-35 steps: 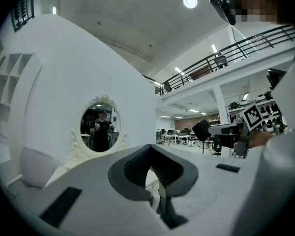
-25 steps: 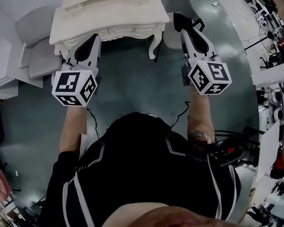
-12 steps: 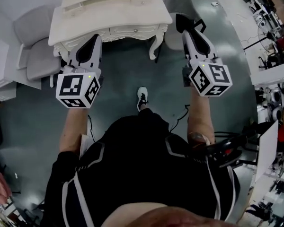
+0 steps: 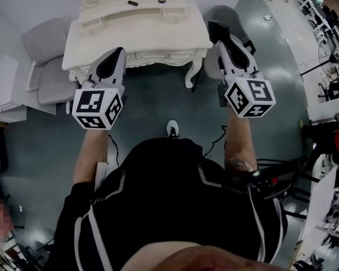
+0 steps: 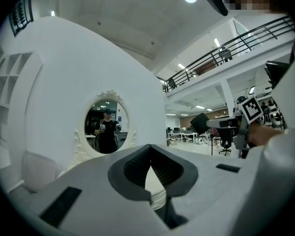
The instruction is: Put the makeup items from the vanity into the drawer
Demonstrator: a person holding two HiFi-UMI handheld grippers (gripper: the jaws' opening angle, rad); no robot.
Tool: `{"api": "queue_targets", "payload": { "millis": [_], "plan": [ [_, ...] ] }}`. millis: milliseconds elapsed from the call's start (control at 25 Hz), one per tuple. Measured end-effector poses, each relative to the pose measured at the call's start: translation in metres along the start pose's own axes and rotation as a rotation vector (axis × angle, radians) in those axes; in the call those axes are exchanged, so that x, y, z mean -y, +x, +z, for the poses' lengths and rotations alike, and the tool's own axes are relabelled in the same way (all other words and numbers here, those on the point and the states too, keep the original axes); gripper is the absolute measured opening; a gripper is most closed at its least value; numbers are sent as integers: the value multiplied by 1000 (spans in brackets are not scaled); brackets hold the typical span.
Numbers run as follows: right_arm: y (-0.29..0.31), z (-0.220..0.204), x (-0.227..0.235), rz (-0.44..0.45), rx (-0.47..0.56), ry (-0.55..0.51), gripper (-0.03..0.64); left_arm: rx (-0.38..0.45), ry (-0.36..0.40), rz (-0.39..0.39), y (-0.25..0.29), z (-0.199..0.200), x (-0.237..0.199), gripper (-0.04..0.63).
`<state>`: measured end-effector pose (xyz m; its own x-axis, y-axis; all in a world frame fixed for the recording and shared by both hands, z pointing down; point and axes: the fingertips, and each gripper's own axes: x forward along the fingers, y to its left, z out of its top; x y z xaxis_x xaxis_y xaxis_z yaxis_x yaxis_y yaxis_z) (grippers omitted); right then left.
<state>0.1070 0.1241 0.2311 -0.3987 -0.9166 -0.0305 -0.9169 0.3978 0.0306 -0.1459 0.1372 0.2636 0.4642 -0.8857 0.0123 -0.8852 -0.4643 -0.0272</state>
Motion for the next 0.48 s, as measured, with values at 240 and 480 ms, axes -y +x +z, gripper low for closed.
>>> {"api": "queue_targets", "payload": {
  "millis": [240,480],
  "plan": [
    [41,-1,42,5,13,11,92,-31,21,15,60,-3,-5,5],
    [76,-8,81,35,-1,21,92,-16,37,50,115,2,-7,3]
  ]
}}
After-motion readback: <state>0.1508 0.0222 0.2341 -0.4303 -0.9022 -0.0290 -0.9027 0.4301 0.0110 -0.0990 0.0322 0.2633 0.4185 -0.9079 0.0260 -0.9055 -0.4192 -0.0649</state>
